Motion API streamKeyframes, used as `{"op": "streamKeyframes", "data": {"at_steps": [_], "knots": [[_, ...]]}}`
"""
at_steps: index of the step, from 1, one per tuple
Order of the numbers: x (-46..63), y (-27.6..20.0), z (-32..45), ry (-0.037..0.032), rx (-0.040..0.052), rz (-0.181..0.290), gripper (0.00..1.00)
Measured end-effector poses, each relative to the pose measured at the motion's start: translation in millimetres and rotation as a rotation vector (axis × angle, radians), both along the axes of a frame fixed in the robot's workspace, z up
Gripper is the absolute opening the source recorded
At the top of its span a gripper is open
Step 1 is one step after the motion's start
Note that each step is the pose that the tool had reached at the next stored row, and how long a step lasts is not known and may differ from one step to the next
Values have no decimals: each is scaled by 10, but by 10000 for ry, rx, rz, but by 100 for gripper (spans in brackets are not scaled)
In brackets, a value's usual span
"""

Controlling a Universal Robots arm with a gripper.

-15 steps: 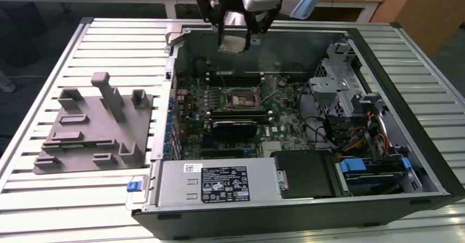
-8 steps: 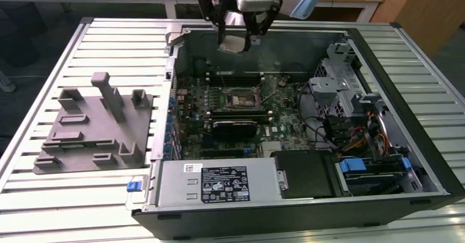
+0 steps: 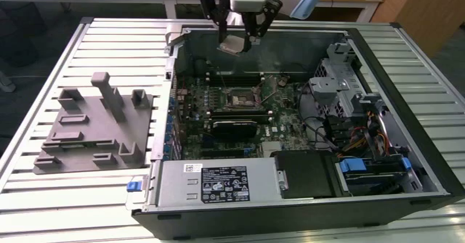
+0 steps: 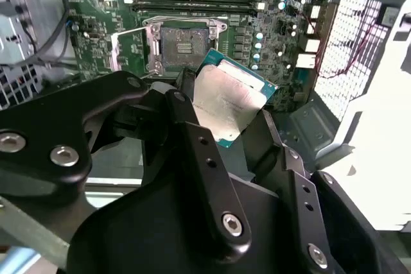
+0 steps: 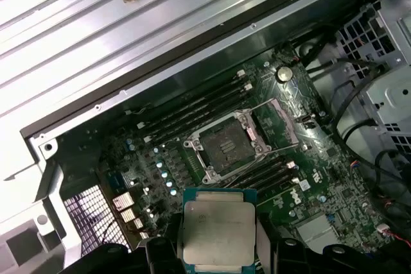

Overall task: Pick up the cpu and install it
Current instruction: 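Place the cpu into insertion slot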

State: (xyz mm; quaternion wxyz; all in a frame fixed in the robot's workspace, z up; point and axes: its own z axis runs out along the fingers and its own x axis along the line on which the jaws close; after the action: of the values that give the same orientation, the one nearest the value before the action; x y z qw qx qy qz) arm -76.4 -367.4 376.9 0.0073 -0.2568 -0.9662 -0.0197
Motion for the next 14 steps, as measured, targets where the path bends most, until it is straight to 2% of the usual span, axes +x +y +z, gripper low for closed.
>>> {"op": "streamKeyframes", "data": {"at_steps": [14], "knots": [[0,5,-19,1,-3,-1976,54]]}}
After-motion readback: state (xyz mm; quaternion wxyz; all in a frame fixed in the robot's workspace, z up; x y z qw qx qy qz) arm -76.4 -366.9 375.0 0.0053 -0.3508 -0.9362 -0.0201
